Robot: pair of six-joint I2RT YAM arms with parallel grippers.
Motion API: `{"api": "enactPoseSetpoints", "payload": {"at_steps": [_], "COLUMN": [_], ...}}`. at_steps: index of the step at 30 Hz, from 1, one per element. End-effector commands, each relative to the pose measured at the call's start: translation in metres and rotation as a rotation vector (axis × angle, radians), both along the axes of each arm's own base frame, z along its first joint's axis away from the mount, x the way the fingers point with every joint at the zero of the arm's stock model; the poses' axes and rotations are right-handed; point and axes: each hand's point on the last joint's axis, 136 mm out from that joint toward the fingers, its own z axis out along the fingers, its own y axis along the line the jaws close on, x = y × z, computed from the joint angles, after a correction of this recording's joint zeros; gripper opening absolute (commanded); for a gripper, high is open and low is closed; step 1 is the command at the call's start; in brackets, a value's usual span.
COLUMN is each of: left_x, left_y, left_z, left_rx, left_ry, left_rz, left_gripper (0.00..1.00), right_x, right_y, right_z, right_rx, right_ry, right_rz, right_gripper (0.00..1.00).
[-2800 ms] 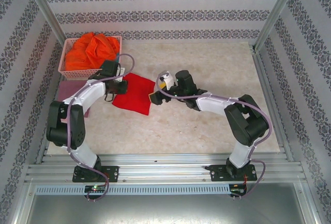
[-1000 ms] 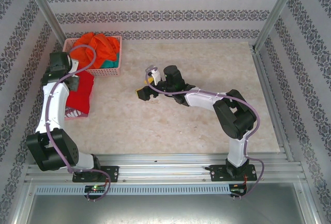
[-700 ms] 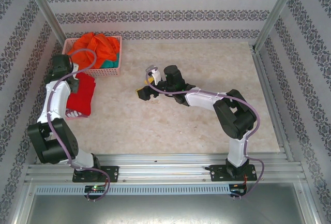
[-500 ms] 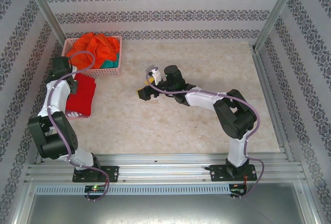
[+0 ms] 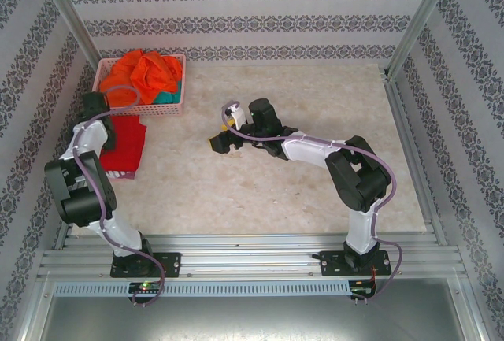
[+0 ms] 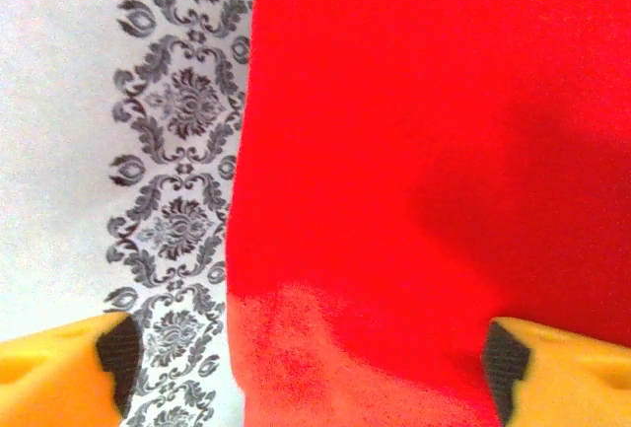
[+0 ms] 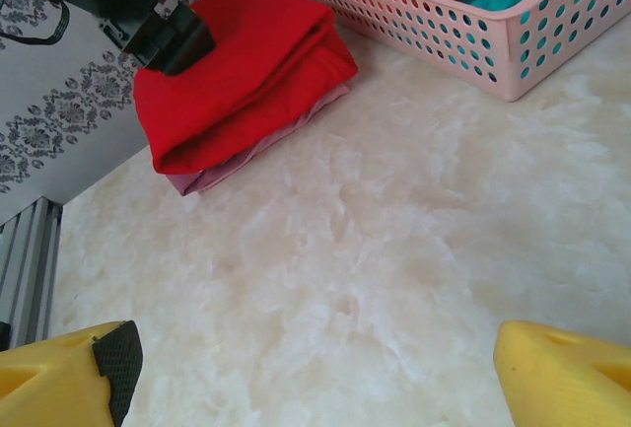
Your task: Fold and stack the t-shirts
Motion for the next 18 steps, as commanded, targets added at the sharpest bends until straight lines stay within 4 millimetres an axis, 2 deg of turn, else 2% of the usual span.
{"api": "enactPoseSetpoints", "payload": {"at_steps": [1,4,10,13,18], "left_x": [0.007,0.012,0.037,0.049,0.063], "left_y": [-0.006,-0.022,-0.078,-0.095,-0.106], "left_z": [0.022,0.036,0.052,0.041,0.003], "left_rx": [-0.086,-0.159,-0.269,-0.348,-0.481], "left_ry": [-0.124,-0.234,-0.378,-0.380,-0.369], "left_rz": [0.074,0.100,-0.021,-0.045,-0.002], "left_gripper": [1.00,1.00,1.00,1.00,1.00], "right_x": [0.006,0.005,0.005,0.005,0.004], "right_y": [-0.001,-0.003,-0.002,-0.001,-0.004], "right_z": [0.003,-0.002,-0.011,-0.012,-0.014], "right_rx": [0.012,0.008,0.005,0.007,0.001], "right_ry": [0.005,0.014,0.040,0.041,0.045], "right_rz": [-0.001,-0.008,-0.015,-0.021,-0.037], "right_gripper": [0.92,0.92,0.92,0.92,0.92]}}
